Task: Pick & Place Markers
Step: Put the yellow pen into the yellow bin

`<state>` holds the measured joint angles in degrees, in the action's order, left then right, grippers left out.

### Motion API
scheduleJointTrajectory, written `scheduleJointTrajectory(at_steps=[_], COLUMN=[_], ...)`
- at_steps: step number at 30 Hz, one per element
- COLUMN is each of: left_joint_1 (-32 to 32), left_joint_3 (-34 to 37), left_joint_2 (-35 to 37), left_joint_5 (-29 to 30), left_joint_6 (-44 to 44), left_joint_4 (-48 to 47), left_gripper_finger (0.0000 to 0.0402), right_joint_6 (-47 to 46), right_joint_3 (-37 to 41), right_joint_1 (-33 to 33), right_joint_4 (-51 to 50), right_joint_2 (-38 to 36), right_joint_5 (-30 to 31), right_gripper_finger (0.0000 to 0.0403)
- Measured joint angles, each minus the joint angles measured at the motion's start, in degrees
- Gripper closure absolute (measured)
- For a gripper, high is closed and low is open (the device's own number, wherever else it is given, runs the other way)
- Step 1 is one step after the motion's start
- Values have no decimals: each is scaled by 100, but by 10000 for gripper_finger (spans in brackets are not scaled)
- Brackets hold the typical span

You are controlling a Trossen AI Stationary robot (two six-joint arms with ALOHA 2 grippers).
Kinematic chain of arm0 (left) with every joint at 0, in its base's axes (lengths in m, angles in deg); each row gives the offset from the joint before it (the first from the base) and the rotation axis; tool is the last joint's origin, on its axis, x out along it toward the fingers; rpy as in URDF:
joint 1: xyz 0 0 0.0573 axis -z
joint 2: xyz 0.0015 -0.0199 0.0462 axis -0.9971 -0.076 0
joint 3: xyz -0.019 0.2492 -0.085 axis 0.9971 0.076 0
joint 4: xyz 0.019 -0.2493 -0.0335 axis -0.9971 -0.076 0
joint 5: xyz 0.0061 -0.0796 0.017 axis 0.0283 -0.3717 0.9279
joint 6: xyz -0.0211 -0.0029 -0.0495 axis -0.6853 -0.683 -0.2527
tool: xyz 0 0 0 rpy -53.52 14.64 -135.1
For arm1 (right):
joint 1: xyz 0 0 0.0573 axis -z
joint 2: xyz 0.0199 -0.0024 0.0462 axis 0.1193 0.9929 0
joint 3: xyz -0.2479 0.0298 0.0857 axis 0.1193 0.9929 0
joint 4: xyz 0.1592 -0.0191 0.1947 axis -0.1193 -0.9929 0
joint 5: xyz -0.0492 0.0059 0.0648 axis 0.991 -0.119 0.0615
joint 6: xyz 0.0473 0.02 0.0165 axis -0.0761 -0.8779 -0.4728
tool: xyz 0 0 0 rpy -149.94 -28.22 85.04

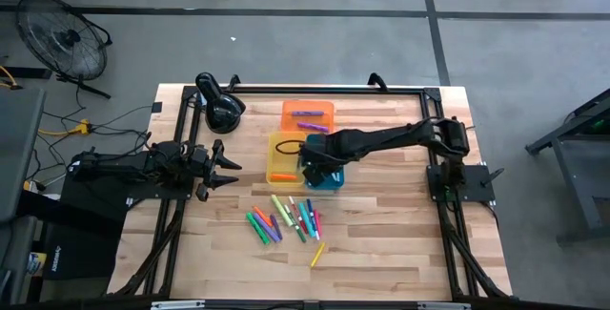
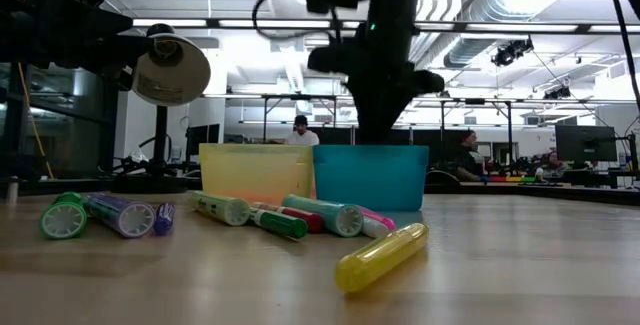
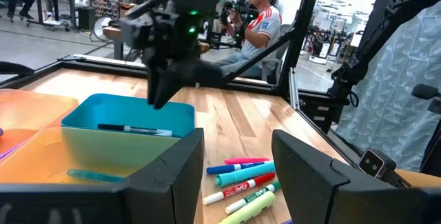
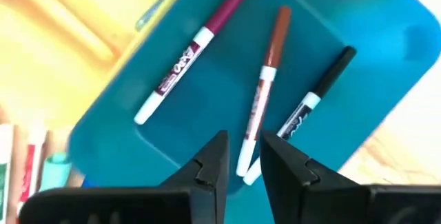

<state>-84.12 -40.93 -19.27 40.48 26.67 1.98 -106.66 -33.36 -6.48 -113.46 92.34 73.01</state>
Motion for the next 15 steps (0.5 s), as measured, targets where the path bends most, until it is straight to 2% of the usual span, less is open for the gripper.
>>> scheduleJointTrajectory(at_steps=[10, 15], left_joint_1=[0, 0], left_joint_3=[0, 0], left_joint_2=[-2, -1], left_joint_5=[0, 1], left_joint_6=[-2, -1], left_joint_4=[0, 0], left_gripper_finger=[232, 232], right_joint_6=[69, 726], right_joint_3=[0, 0], right_joint_1=[-922, -1394], right_joint_4=[-87, -82], right_joint_2=[-210, -210], right_joint_5=[-143, -293], right_gripper_finger=[332, 332])
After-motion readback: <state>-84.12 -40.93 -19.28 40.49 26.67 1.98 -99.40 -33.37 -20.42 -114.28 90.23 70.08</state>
